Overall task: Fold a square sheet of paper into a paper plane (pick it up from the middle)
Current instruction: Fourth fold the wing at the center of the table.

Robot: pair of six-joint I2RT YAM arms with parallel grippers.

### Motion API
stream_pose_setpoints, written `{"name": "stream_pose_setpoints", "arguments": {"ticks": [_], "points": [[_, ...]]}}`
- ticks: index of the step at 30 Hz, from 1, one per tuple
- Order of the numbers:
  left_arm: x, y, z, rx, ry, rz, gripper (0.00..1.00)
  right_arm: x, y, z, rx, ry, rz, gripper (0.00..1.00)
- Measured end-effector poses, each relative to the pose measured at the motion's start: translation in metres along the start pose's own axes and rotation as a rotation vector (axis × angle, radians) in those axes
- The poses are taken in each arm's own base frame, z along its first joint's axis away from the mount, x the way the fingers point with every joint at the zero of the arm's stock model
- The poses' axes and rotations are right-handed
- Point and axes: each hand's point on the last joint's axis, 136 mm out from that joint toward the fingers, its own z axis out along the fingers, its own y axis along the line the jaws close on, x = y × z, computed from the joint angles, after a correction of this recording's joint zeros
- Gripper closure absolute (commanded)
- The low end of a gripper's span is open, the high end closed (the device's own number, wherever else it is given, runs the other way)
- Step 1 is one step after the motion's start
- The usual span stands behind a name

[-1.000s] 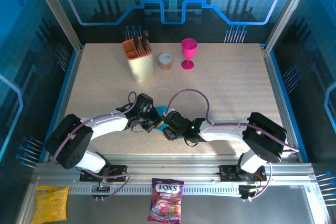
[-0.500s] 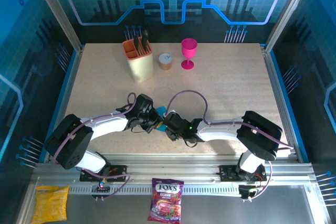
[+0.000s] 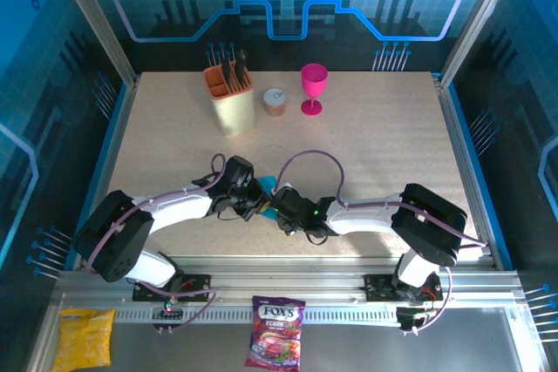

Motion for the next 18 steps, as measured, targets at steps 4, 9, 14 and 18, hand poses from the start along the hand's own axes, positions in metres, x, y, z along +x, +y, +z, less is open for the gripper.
{"name": "stream_pose_setpoints", "arguments": {"ticks": [4,9,14,18], "points": [[0.0005,-0.0029,-0.0027,0.011,-0.002,0.004,1.0,0.0005,0.0004,-0.0001,-0.003,0.002,0.002,0.66],[0.0008,-0.0023,-0.005,0.008,-0.005,0.003,1.0,0.0003,0.0003,-0.0032,-0.006,0.004,0.001,0.64],[0.0001,0.0005,-0.0052,-0.003,-0.01,0.0,1.0,-0.0016,0.001,-0.0055,-0.009,-0.001,0.002,0.65],[0.0,0.0006,-0.0052,-0.004,-0.011,-0.001,1.0,-0.0016,0.001,-0.0055,-0.009,-0.001,0.002,0.64]]}}
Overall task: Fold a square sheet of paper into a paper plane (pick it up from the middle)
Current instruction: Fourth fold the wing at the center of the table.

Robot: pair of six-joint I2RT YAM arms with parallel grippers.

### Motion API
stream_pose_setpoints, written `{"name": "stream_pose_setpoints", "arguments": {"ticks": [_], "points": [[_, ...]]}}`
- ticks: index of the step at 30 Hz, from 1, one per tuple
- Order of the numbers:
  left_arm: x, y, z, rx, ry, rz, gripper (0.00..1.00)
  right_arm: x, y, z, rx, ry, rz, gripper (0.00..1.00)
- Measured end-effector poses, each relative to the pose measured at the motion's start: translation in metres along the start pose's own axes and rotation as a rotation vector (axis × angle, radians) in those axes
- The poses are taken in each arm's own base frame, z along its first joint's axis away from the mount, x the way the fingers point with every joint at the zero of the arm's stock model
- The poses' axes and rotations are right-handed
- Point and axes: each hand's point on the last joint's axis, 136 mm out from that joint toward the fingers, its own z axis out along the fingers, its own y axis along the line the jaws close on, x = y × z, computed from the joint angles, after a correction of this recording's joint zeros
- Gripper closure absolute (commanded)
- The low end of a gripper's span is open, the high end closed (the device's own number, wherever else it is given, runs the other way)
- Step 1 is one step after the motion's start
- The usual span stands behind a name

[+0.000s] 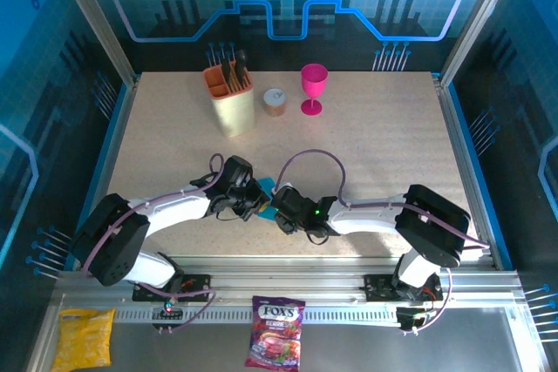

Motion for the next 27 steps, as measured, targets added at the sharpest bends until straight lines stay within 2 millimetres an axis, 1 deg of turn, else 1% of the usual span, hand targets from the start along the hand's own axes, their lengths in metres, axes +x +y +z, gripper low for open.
{"name": "stream_pose_setpoints", "arguments": {"ticks": [3,6,12,16,19,22,25,26,27], "points": [[0.0,0.0,0.0,0.0,0.0,0.0,1.0,0.0,0.0,0.0,-0.001,-0.001,0.0,0.64],[0.0,0.001,0.0,-0.003,0.0,-0.001,1.0,-0.001,0.001,-0.001,-0.003,0.0,0.002,0.66],[-0.001,0.002,0.0,-0.005,-0.008,-0.001,1.0,0.002,0.004,0.002,-0.014,0.016,0.008,0.78],[-0.002,0.002,0.0,-0.006,-0.011,-0.001,1.0,0.007,0.005,0.008,-0.017,0.037,0.011,0.83],[-0.002,0.002,0.0,-0.007,-0.013,0.0,1.0,0.008,0.007,0.011,-0.021,0.043,0.013,0.92],[-0.001,0.002,0.0,-0.007,-0.013,0.001,1.0,0.009,0.009,0.013,-0.029,0.047,0.021,0.96],[-0.001,0.003,0.0,-0.01,-0.014,0.001,1.0,0.009,0.011,0.014,-0.035,0.047,0.028,0.96],[-0.002,0.003,0.0,-0.011,-0.016,0.001,1.0,0.009,0.011,0.014,-0.036,0.046,0.031,0.94],[-0.002,0.003,0.0,-0.011,-0.016,0.001,1.0,0.009,0.012,0.014,-0.036,0.046,0.032,0.89]]}}
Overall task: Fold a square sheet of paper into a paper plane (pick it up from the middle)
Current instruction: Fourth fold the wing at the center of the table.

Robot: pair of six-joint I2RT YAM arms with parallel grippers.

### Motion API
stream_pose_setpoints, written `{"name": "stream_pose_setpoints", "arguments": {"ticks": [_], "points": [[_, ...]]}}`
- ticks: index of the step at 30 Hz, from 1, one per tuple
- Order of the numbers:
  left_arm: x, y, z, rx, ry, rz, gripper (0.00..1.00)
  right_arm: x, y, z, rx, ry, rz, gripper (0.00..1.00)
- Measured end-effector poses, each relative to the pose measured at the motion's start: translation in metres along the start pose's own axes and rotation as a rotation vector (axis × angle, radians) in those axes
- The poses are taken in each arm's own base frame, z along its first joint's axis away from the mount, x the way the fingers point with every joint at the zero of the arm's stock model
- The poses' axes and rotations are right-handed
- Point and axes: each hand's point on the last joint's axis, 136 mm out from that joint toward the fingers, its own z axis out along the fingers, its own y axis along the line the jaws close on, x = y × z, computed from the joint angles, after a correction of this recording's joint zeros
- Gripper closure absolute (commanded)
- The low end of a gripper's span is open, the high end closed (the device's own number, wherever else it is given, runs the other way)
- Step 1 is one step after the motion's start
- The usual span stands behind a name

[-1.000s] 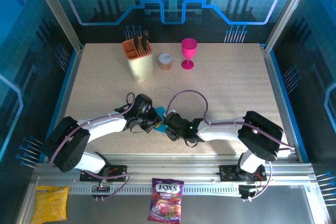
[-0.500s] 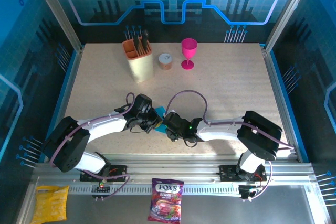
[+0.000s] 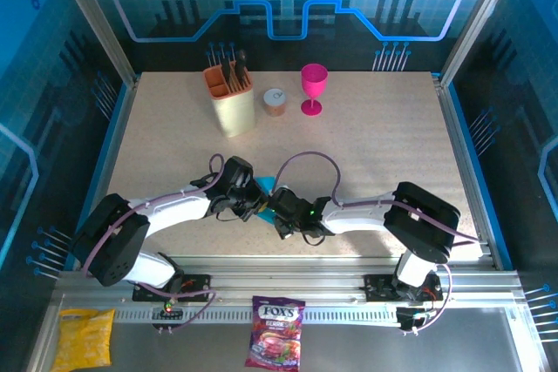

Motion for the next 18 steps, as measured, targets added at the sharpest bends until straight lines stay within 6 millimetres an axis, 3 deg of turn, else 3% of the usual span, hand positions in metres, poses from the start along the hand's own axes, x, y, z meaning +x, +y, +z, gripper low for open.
{"name": "stream_pose_setpoints", "arguments": {"ticks": [1,5,11,18], "points": [[0.0,0.0,0.0,0.0,-0.001,0.0,1.0,0.0,0.0,0.0,-0.002,0.001,0.005,0.82],[-0.001,0.001,0.0,-0.003,-0.004,-0.001,1.0,0.001,0.002,0.0,-0.011,0.004,0.02,0.7],[-0.002,0.002,0.0,-0.007,-0.014,0.0,1.0,0.0,0.002,-0.01,-0.016,0.007,0.023,0.59],[-0.004,0.01,-0.005,-0.029,-0.052,-0.005,1.0,-0.011,0.001,-0.028,-0.017,-0.033,0.027,0.56]]}}
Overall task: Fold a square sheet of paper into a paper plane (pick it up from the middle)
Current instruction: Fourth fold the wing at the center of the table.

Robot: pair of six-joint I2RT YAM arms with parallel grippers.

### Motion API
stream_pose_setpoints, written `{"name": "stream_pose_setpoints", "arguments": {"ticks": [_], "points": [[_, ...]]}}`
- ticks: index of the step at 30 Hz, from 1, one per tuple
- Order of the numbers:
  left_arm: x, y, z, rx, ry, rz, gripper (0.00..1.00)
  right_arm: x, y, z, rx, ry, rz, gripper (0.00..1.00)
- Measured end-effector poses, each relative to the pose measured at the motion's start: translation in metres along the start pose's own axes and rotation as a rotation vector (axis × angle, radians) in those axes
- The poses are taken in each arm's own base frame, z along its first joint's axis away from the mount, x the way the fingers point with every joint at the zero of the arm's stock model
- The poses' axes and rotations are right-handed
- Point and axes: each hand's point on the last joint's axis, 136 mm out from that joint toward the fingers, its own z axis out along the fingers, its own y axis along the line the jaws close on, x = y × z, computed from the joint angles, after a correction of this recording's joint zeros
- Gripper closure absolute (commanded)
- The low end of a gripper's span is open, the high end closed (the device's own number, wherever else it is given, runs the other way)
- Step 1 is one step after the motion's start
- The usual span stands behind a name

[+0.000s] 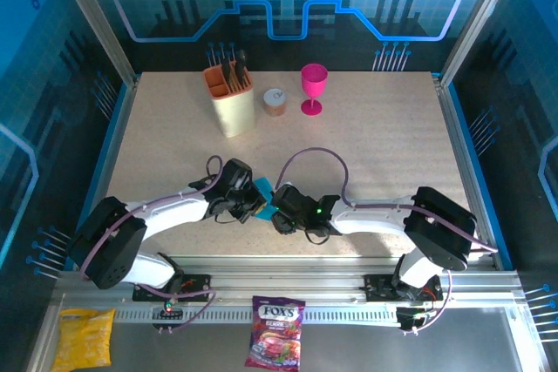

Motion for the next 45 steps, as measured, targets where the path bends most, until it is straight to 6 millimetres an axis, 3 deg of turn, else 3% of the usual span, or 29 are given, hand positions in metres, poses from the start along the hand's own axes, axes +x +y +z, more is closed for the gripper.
{"name": "stream_pose_setpoints", "arguments": {"ticks": [12,19,27,32,37,45], "points": [[0.0,0.003,-0.007,-0.014,-0.033,-0.013,1.0,0.012,0.005,0.011,0.036,0.043,-0.043,0.61],[0.0,0.005,-0.007,-0.02,-0.034,-0.015,1.0,0.007,0.008,0.014,0.039,0.041,-0.049,0.72],[-0.001,0.006,-0.007,-0.026,-0.039,-0.016,1.0,0.01,0.007,0.019,0.049,0.055,-0.055,0.75],[-0.001,0.007,-0.008,-0.026,-0.04,-0.016,1.0,0.01,0.006,0.019,0.055,0.052,-0.057,0.68],[-0.001,0.006,-0.008,-0.022,-0.04,-0.015,1.0,0.009,0.004,0.019,0.066,0.046,-0.053,0.68],[0.0,0.005,-0.009,-0.021,-0.041,-0.015,1.0,0.008,0.003,0.019,0.069,0.044,-0.055,0.79]]}}
